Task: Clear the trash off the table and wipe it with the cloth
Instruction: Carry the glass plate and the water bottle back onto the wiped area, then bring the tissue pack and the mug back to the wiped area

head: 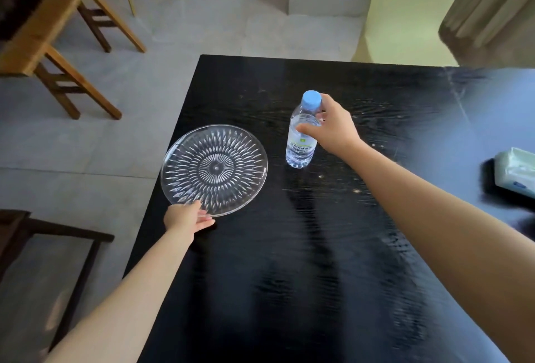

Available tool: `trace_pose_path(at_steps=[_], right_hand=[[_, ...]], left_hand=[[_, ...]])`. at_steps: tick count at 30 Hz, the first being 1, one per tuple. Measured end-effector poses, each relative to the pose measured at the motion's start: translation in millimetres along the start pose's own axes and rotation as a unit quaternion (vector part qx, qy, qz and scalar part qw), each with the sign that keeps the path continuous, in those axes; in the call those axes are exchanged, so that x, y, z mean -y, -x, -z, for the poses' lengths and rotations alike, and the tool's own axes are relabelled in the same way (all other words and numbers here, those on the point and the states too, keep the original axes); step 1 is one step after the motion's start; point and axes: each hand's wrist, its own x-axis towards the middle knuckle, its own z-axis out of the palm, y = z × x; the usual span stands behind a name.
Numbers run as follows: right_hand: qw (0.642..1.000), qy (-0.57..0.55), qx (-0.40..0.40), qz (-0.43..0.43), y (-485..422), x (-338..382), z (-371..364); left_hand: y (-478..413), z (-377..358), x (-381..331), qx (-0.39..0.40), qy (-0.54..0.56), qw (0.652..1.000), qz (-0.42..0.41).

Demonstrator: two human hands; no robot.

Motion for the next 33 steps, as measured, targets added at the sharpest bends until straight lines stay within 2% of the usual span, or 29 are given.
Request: trace_pose_path(at_steps=[5, 10, 15, 18, 21, 25, 28, 31, 33], right_hand=[[1.000, 0.004, 0.019, -0.008, -1, 0, 0], [0.999, -0.006, 0.038, -0.023, 4, 2, 0], [0.993, 0.019, 0.071, -0.092, 11, -1, 8], [0.977, 0.098, 0.118, -0.146, 19, -7, 27], [0.955, 0.135, 0.181, -0.193, 35, -18, 55], [0.932, 0.176, 0.221, -0.228, 62, -33, 103], [0.921, 0.167, 0.237, -0.261, 82, -46, 142], [0.906, 0.182, 0.235, -0.301, 110, -67, 183], [0.899, 0.178, 0.225, -0.331, 130, -87, 208]], left_hand=[[3, 5, -5, 0.036, -0.041, 0.998, 0.037], [24, 15, -13, 0.051, -0.057, 0.996, 0.040], [75, 6, -22, 0.067, -0.123, 0.990, -0.027], [109, -21, -32, 0.152, -0.191, 0.968, -0.053], [135, -64, -42, 0.248, -0.336, 0.902, -0.112], [167, -124, -59, 0.341, -0.518, 0.760, -0.194], [194, -165, -68, 0.371, -0.596, 0.675, -0.226], [224, -209, -60, 0.384, -0.639, 0.616, -0.257], [244, -239, -48, 0.395, -0.649, 0.594, -0.264]])
